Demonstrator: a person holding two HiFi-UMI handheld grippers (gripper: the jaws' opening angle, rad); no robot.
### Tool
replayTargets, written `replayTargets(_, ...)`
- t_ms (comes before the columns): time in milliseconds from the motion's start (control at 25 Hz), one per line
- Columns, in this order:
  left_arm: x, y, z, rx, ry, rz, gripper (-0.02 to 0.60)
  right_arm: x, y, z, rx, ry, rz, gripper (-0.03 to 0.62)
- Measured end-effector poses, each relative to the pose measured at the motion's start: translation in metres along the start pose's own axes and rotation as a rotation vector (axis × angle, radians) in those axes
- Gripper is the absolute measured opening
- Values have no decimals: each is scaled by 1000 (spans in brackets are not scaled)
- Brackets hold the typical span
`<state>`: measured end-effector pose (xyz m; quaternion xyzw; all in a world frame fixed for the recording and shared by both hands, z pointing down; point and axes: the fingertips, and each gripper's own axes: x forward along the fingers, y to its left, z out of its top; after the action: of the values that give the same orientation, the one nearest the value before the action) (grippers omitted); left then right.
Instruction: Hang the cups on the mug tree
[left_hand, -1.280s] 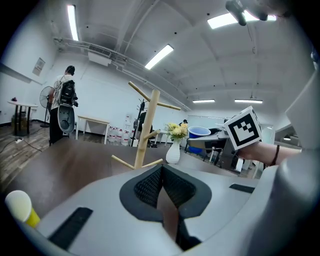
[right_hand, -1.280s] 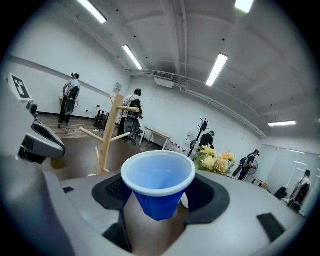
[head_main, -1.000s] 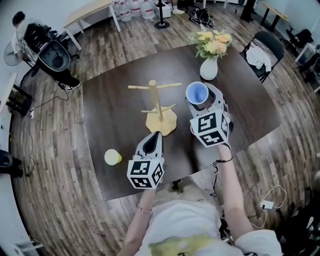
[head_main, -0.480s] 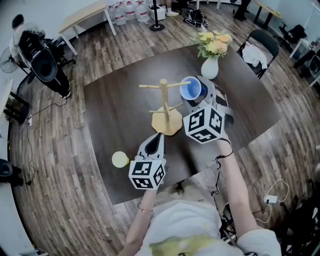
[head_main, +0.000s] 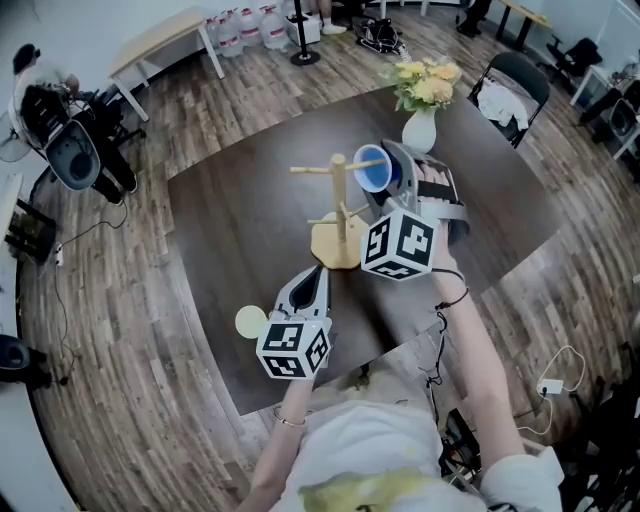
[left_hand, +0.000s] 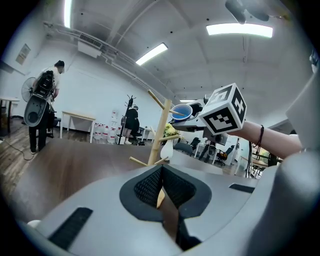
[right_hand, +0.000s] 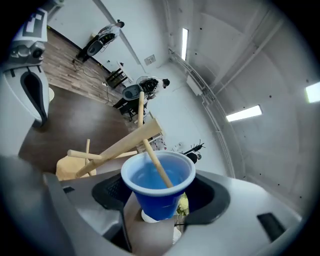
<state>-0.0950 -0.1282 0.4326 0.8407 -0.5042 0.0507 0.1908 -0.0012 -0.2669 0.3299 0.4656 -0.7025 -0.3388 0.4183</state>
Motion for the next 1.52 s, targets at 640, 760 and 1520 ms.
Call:
replayTargets(640, 0, -3, 7, -25, -21, 37, 23, 5, 14, 15, -255, -10, -16, 321)
replayTargets(760, 3, -3, 9, -29, -25, 42, 23, 8, 15, 16, -267, -22, -4, 322)
replayTargets(1520, 6, -1, 12, -26, -31, 44, 23, 4, 29, 31, -254, -113, 31, 366)
